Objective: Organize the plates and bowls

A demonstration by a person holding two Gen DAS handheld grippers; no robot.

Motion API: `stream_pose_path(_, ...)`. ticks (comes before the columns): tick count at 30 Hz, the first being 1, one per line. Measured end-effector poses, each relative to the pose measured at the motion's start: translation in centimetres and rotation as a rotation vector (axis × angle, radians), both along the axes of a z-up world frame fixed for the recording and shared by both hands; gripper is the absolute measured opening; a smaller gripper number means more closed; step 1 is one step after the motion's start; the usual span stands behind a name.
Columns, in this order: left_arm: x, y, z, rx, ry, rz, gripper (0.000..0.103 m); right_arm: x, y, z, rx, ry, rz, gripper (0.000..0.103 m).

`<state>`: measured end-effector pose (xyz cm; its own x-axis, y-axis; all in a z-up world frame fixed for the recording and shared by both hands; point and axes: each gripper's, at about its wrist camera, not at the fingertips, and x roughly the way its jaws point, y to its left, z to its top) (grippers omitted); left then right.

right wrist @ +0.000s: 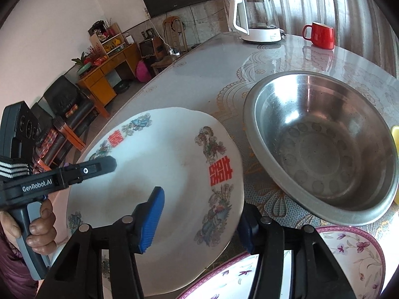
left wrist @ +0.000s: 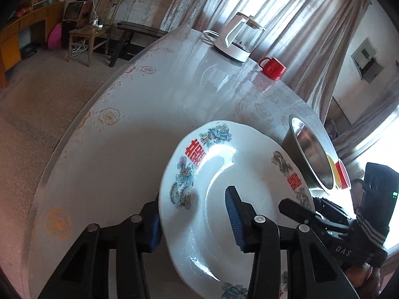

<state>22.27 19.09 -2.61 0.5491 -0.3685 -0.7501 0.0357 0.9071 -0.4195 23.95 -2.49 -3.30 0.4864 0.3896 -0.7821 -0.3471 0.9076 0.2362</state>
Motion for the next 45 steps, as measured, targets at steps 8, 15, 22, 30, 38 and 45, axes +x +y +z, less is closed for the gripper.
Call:
stream_pose_path(8, -1.4, -1.5, 1.1, 0.063, -0.052, -0.040, 0.044, -1.0, -1.2, 0.7, 0.026, -0.025, -0.015, 0.052)
stream_pose_path(15, -2.9, -2.1, 1.6, 0.087, -0.086, -0.067, 0.044, -2.2, -2.0, 1.5, 0.035, -0.052, -0.014, 0.051)
stream_pose_path(22, -4.9, -3.4, 2.5, 0.113, -0.136, -0.101, 0.044, -3.5, -2.3, 1.9, 0.060, -0.066, -0.008, 0.047)
stream_pose_path(30, -5.7, -4.5, 1.9, 0.144, -0.141, -0.116, 0.044, -4.1, -2.5, 2.0, 0.060, -0.070, -0.011, 0.037)
stream_pose_path(38, -7.0, -5.2, 2.3, 0.158, -0.179, -0.127, 0.044, -4.7, -2.9, 1.5, 0.070, -0.080, -0.003, 0.036)
stream_pose_path(45, -8.4, -5.5, 3.3, 0.147, -0.220, -0.122, 0.044, -5.8, -2.8, 2.1, 0.067, -0.126, 0.012, 0.036)
